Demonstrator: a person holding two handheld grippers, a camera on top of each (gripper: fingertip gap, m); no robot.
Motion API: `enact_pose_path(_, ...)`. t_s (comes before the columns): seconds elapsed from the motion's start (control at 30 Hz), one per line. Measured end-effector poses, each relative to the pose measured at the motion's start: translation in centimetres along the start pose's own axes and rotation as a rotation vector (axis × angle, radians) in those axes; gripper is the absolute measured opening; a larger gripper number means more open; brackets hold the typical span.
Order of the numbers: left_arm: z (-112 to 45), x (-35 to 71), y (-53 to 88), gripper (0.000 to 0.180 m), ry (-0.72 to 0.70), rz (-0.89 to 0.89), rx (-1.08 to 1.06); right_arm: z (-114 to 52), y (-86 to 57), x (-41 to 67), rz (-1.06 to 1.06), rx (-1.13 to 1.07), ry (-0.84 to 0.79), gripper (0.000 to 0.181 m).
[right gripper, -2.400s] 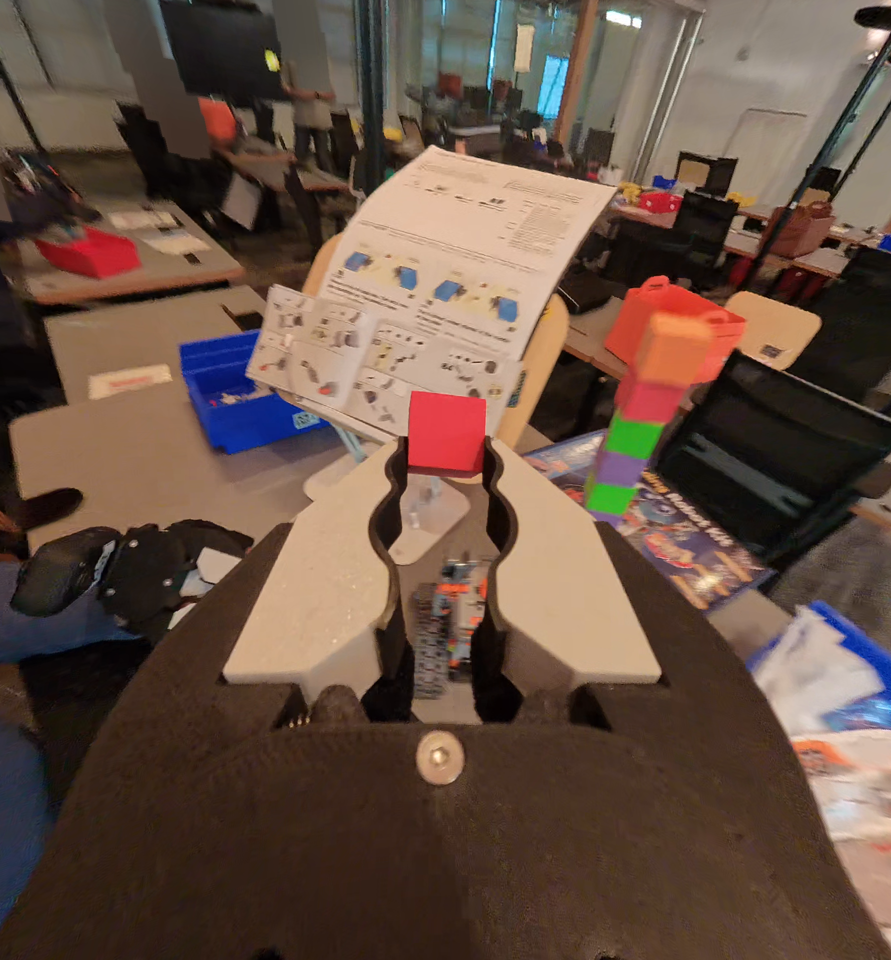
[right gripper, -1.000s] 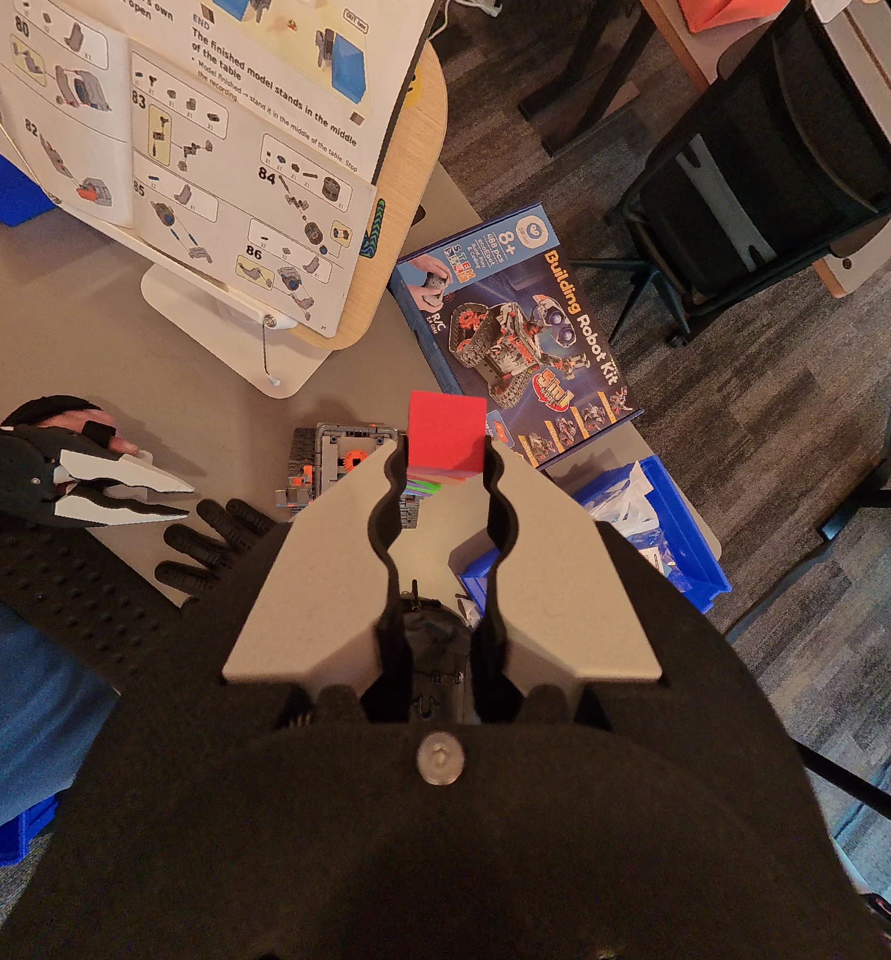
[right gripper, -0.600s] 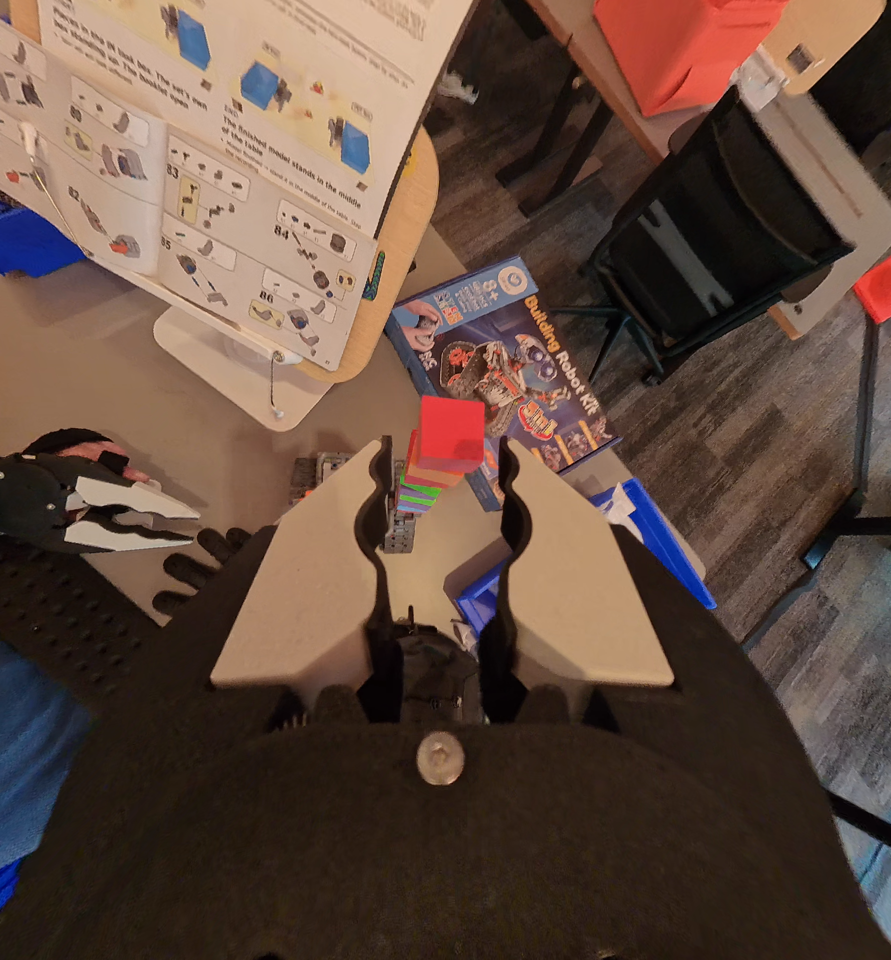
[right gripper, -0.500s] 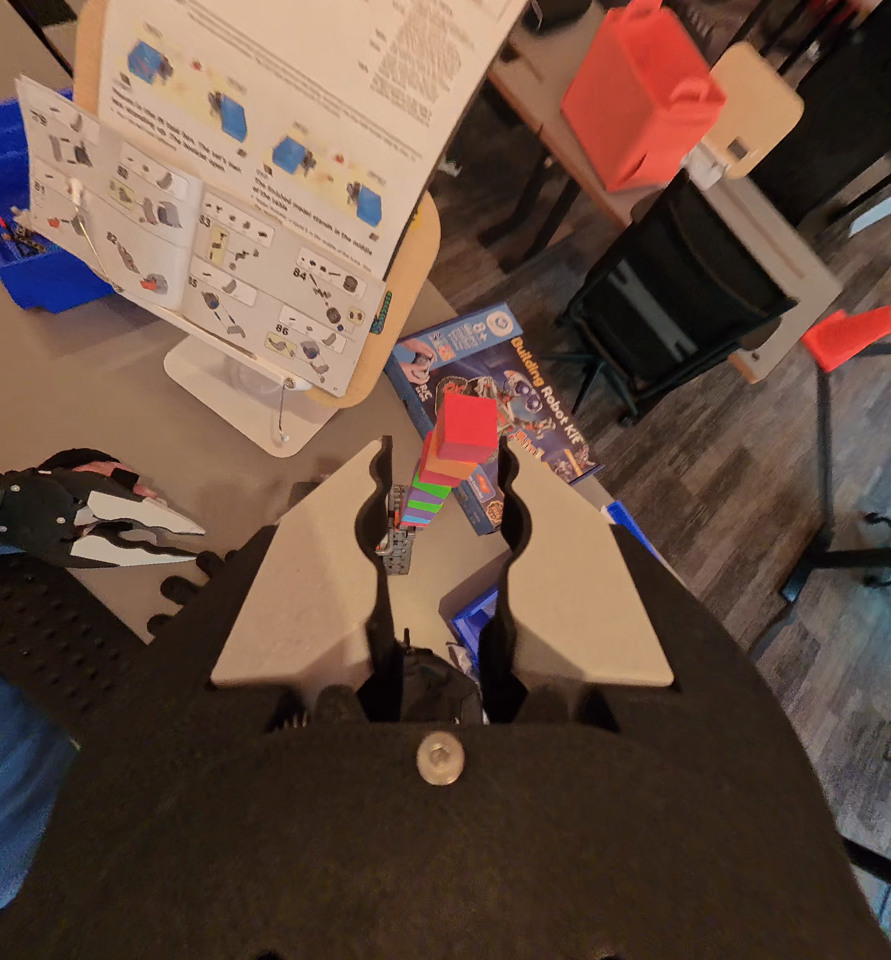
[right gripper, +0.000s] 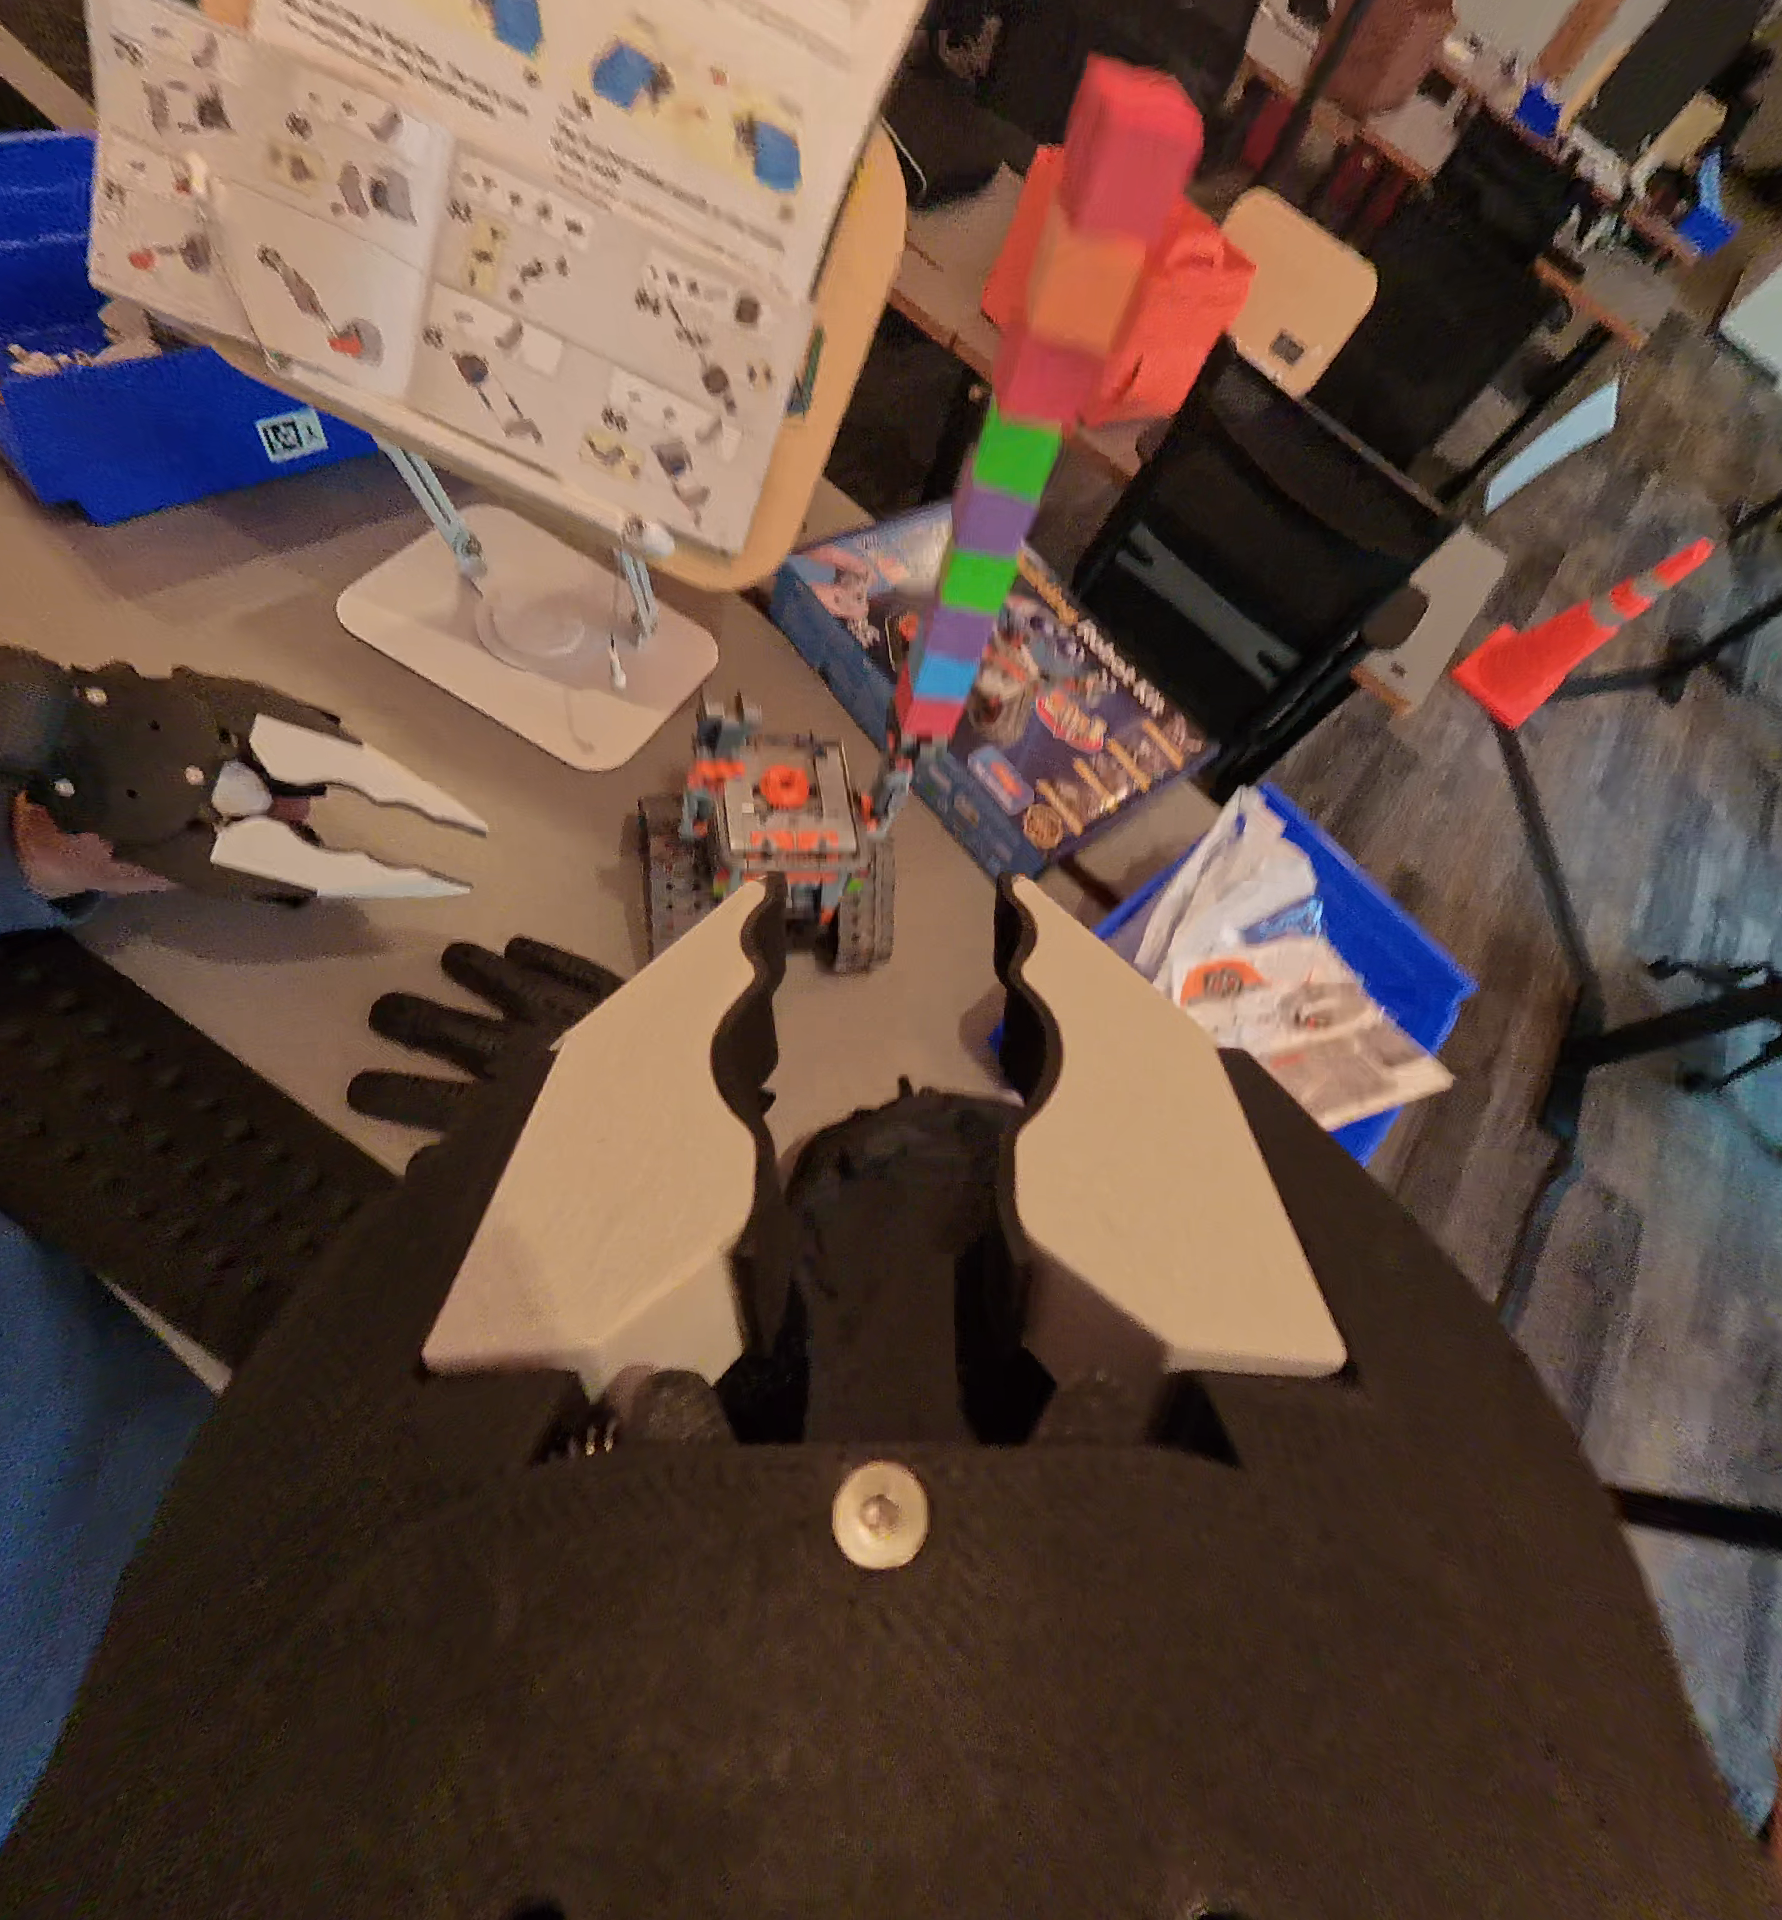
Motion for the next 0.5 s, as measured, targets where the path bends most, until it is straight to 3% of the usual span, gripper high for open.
enact_pose_path(0.37,-1.4,2.9,-2.8,0.047,0.087,0.003,-0.125,3.7,-3.2,-15.7,-0.162,-0.05,0.183,0.054)
enact_pose_path(0.5,-3.8,6.7,-5.7,0.044,0.079,0.05,-0.26,2.7,-6.1,-19.2,-0.203,-0.002,0.235,0.059)
Point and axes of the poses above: each gripper's, where its closed fingertips meet, z back along the fingers, x out of its top, y = z × x across the jaws, the point moved 4 cm from there along z, back along the fingers, and after that the axes turned 3 degrees about -x, right-handed, at the moved point
